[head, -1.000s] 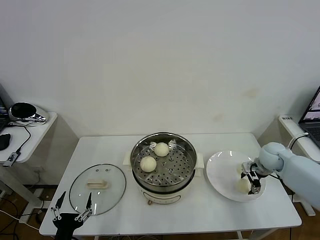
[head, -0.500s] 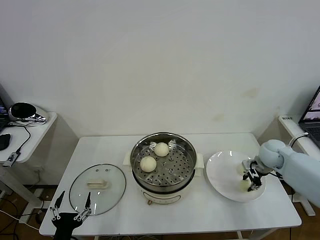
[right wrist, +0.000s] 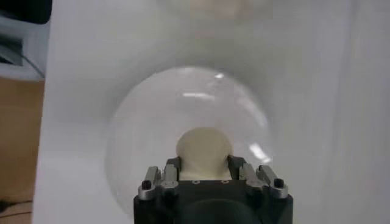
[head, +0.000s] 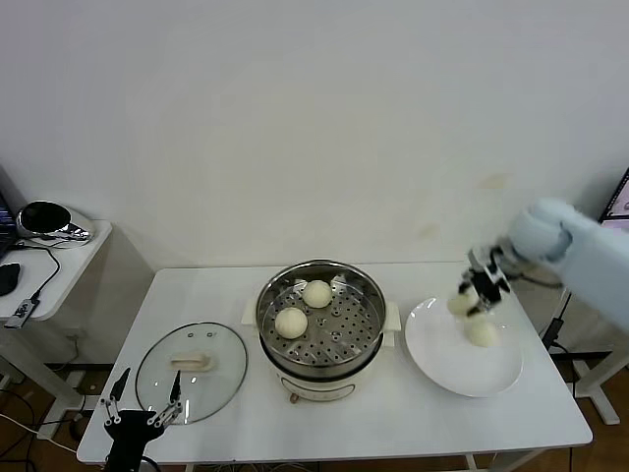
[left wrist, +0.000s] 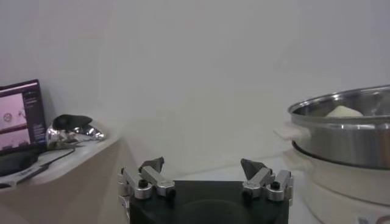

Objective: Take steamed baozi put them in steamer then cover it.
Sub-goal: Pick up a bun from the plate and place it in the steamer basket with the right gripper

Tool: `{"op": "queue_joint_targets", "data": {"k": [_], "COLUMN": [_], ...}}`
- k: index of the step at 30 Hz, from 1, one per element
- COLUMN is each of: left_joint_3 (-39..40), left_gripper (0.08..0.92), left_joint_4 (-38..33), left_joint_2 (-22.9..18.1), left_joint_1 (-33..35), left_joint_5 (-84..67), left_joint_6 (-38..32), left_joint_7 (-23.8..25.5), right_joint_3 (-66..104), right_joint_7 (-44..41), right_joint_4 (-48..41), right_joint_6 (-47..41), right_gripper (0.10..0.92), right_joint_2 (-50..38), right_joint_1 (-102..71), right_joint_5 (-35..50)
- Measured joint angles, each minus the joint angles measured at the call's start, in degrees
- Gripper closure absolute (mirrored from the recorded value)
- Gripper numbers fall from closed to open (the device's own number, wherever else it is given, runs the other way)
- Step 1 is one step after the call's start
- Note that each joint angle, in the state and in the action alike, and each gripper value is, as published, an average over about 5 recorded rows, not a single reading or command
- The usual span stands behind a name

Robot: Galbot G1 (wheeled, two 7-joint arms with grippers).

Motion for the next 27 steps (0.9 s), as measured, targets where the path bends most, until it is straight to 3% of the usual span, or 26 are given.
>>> {"op": "queue_joint_targets", "data": {"k": [13,27], "left_joint_3": [-0.94,-2.31], "left_gripper": [0.177,0.177], "left_joint_4": [-0.61,-0.57], "left_joint_2": [-0.82,-1.71], "left_joint_1": [-0.44,-0.11], "left_joint_5": [-0.62,-1.1], "left_joint_6": [0.15,-0.09], "left_joint_7": [-0.09,-0.21], "right_joint_3": [-7.36,-15.11], "right_joint_7": [1.68,4.45], "right_joint_4": [2.96,6.11], "right_joint_6": [6.01,18.99], "right_gripper": [0.516,0.508], "right_joint_2": [14.58,25.69], "right_joint_1": [9.34,9.36], "right_joint_5": [7.31,1.41]}}
